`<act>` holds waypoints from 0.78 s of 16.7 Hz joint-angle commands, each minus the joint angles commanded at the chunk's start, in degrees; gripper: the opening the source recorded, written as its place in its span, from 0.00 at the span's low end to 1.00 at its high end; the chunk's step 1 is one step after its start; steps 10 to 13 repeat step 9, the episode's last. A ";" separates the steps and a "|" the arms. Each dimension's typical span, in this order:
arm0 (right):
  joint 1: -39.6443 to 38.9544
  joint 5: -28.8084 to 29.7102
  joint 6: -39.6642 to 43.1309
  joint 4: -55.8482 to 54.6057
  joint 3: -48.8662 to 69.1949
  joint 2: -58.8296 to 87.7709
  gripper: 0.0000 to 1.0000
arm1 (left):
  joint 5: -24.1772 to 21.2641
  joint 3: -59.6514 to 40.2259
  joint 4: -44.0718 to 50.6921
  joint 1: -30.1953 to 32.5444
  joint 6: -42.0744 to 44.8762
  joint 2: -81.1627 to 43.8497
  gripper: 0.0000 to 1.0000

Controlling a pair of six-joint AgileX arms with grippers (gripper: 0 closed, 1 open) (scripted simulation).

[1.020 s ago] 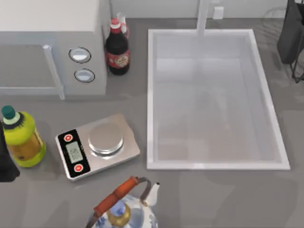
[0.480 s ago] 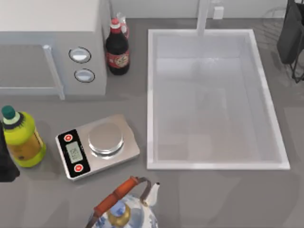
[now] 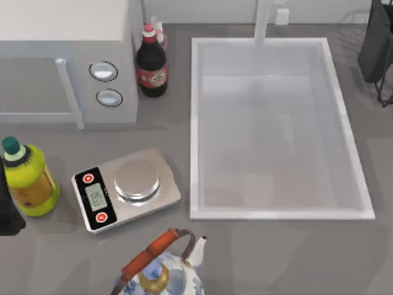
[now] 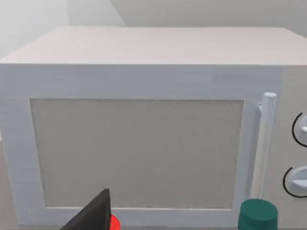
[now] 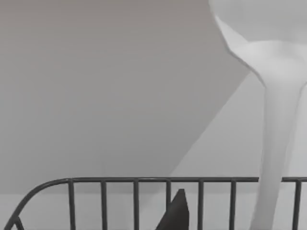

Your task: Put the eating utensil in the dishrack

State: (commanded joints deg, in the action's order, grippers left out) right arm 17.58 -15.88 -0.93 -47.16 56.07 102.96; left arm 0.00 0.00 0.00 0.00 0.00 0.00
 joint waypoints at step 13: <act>0.00 0.00 0.00 0.00 0.00 0.00 1.00 | 0.00 0.00 0.00 0.00 0.00 0.00 1.00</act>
